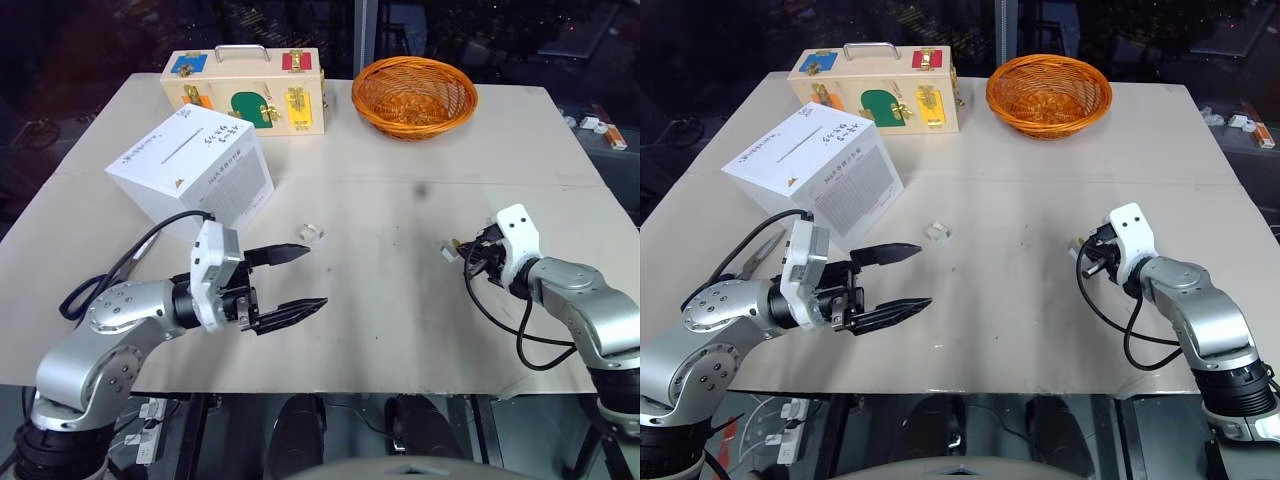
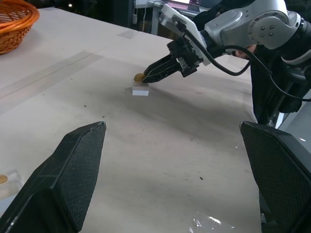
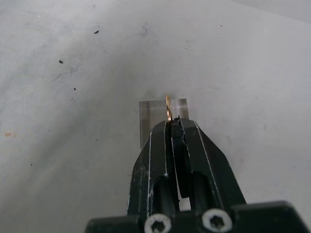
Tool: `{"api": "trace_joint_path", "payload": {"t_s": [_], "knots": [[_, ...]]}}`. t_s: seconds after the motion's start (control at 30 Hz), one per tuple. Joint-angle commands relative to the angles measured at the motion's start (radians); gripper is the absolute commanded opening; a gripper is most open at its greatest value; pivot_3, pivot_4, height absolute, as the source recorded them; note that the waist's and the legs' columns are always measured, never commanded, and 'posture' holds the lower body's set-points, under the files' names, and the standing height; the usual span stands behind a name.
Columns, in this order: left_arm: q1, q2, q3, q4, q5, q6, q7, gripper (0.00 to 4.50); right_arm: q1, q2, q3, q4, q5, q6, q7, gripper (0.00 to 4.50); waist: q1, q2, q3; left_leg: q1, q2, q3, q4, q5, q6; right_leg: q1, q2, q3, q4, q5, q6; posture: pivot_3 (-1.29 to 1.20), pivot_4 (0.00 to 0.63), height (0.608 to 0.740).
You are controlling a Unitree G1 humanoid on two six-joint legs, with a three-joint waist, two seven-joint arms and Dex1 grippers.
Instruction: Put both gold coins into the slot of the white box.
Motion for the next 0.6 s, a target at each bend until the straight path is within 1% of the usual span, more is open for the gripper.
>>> {"api": "trace_joint_path", "payload": {"t_s": [0.03, 0.1, 0.17, 0.2, 0.23, 0.27, 0.3, 0.33, 0.37, 0.47, 0.57, 0.6], "knots": [[-0.105, -0.024, 0.047, 0.004, -0.232, 0.155, 0.139, 4.5, -0.001, -0.004, -0.1, -0.109, 0.078, -0.034, 0.059, 0.08, 0.004, 0.0, 0.0, 0.0, 0.0, 0.0, 0.0, 0.0, 0.0, 0.0, 0.0, 0.0, 0.0, 0.0, 0.0, 0.0, 0.15, 0.726], [-0.163, -0.023, 0.048, 0.033, -0.342, 0.234, 0.185, 4.5, 0.0, -0.008, -0.136, -0.185, 0.151, -0.041, 0.113, 0.08, 0.002, 0.0, 0.001, 0.0, 0.0, -0.001, 0.0, 0.0, 0.0, 0.0, 0.0, -0.001, 0.0, 0.0, 0.0, 0.0, 0.15, 0.726], [-0.236, -0.028, 0.029, 0.07, -0.426, 0.293, 0.21, 4.5, -0.021, -0.004, -0.169, -0.279, 0.258, 0.001, 0.148, 0.08, 0.001, 0.001, 0.001, 0.0, 0.0, -0.002, 0.0, 0.0, 0.0, 0.0, 0.0, -0.001, 0.0, 0.0, 0.0, 0.0, 0.15, 0.726], [-0.277, -0.037, 0.013, 0.088, -0.444, 0.311, 0.219, 4.5, -0.035, 0.0, -0.178, -0.318, 0.306, 0.026, 0.154, 0.08, 0.001, 0.001, 0.001, 0.0, 0.0, -0.002, 0.0, 0.0, 0.0, 0.001, 0.0, -0.002, 0.0, 0.0, 0.0, 0.0, 0.15, 0.726], [-0.305, -0.043, 0.003, 0.1, -0.456, 0.325, 0.227, 3.98, -0.045, 0.0, -0.184, -0.343, 0.341, 0.044, 0.155, 0.0, -0.002, 0.001, 0.001, 0.0, 0.0, -0.003, 0.0, 0.0, 0.0, 0.001, 0.0, -0.002, 0.001, 0.0, 0.0, 0.0, 0.15, 0.726], [-0.331, -0.049, -0.009, 0.109, -0.455, 0.333, 0.226, 3.66, -0.059, 0.003, -0.187, -0.361, 0.374, 0.062, 0.149, 0.0, -0.002, 0.001, 0.001, 0.0, 0.0, -0.003, 0.0, 0.0, 0.0, 0.001, 0.001, -0.002, 0.001, 0.0, 0.0, 0.0, 0.15, 0.726], [-0.355, -0.056, -0.026, 0.116, -0.443, 0.337, 0.22, 3.22, -0.076, 0.009, -0.19, -0.375, 0.41, 0.083, 0.139, 0.0, -0.002, 0.001, 0.001, 0.0, 0.0, -0.003, 0.0, 0.0, 0.0, 0.001, 0.001, -0.002, 0.001, 0.0, 0.0, 0.0, 0.15, 0.726], [-0.374, -0.06, -0.037, 0.123, -0.435, 0.34, 0.214, 2.66, -0.091, 0.013, -0.192, -0.382, 0.437, 0.099, 0.129, 0.0, -0.002, 0.001, 0.001, 0.0, 0.0, -0.003, 0.0, 0.0, 0.0, 0.001, 0.001, -0.002, 0.001, 0.0, 0.0, 0.0, 0.15, 0.726], [-0.418, -0.082, -0.068, 0.142, -0.412, 0.335, 0.204, 2.25, -0.123, 0.023, -0.188, -0.405, 0.486, 0.117, 0.12, 0.0, -0.002, 0.001, 0.001, 0.0, 0.0, -0.003, 0.0, 0.0, 0.0, 0.001, 0.001, -0.002, 0.001, 0.0, 0.0, 0.0, 0.15, 0.726], [-0.527, -0.142, -0.14, 0.201, -0.375, 0.333, 0.166, 2.25, -0.188, 0.034, -0.179, -0.452, 0.595, 0.153, 0.098, 0.0, 0.006, 0.001, 0.002, 0.0, 0.0, -0.003, 0.001, 0.0, 0.0, 0.001, 0.001, -0.002, 0.001, 0.0, 0.0, 0.0, 0.15, 0.726], [-0.588, -0.174, -0.174, 0.241, -0.34, 0.332, 0.13, 1.59, -0.217, 0.026, -0.179, -0.465, 0.658, 0.177, 0.065, 0.0, 0.004, 0.001, 0.002, -0.001, -0.001, -0.004, 0.002, 0.0, 0.0, 0.001, 0.001, -0.003, 0.001, 0.0, 0.0, 0.0, 0.15, 0.726], [-0.596, -0.177, -0.181, 0.245, -0.33, 0.331, 0.117, 1.59, -0.222, 0.02, -0.18, -0.467, 0.676, 0.18, 0.055, 0.0, 0.003, 0.001, 0.002, -0.002, -0.001, -0.004, 0.002, 0.0, 0.0, 0.001, 0.001, -0.003, 0.0, 0.0, 0.0, 0.0, 0.15, 0.726]]}}
